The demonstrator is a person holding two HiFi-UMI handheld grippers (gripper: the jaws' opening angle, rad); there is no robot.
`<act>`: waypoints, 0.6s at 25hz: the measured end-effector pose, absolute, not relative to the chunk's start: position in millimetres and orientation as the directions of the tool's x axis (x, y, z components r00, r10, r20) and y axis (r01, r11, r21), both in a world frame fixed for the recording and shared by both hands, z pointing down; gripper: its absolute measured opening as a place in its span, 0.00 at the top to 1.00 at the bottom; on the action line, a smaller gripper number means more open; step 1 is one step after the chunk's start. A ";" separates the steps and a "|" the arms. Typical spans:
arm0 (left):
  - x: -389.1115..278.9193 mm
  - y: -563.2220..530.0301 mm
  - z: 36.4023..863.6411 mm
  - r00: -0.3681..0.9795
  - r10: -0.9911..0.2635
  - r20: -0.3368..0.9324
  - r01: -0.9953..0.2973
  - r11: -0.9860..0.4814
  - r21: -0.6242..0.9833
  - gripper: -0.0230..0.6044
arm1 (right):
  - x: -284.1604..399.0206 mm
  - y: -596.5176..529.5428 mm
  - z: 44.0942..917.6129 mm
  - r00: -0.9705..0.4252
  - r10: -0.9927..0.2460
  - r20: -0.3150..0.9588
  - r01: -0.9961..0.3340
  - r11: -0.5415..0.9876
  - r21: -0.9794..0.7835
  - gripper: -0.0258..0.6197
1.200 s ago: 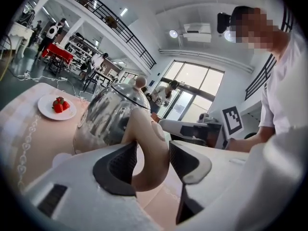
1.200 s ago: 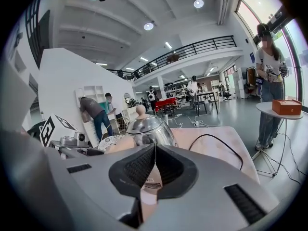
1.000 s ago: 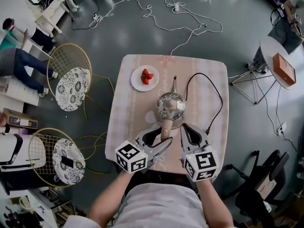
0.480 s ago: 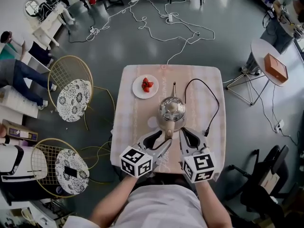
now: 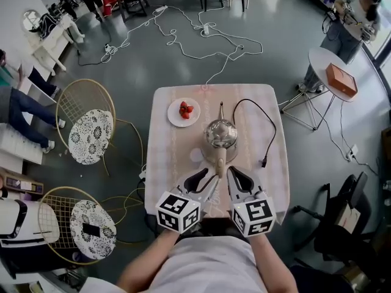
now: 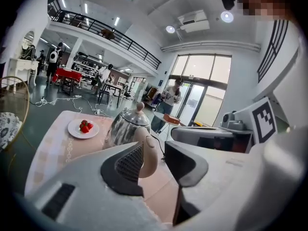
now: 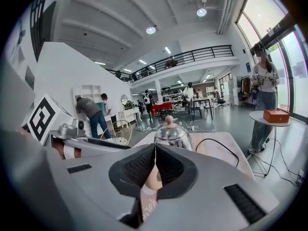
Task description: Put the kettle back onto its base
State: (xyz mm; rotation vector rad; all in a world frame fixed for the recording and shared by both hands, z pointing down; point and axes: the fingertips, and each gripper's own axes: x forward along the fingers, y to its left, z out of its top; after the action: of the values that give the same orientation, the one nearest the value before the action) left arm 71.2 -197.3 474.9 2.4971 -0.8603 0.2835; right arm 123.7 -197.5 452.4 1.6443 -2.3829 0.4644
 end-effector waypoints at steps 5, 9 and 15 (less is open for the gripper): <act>65.8 -181.5 465.8 0.766 -0.551 0.331 -0.641 -0.696 0.324 0.83 | 113.3 -180.0 446.7 -0.343 -0.878 0.335 -0.939 0.315 -0.137 0.95; 63.3 -167.4 460.8 0.769 -0.555 0.316 -0.637 -0.705 0.313 0.87 | 106.1 -166.3 442.2 -0.330 -0.886 0.325 -0.944 0.303 -0.133 0.95; 51.4 -152.8 456.2 0.771 -0.558 0.308 -0.635 -0.710 0.304 0.95 | 95.5 -143.4 441.7 -0.313 -0.889 0.335 -0.950 0.290 -0.117 0.95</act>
State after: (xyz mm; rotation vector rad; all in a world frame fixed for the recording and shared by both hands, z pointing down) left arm 51.4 -152.8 456.2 2.5713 -0.9065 0.2718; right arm 95.5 -143.4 441.7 1.7029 -2.3511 0.4370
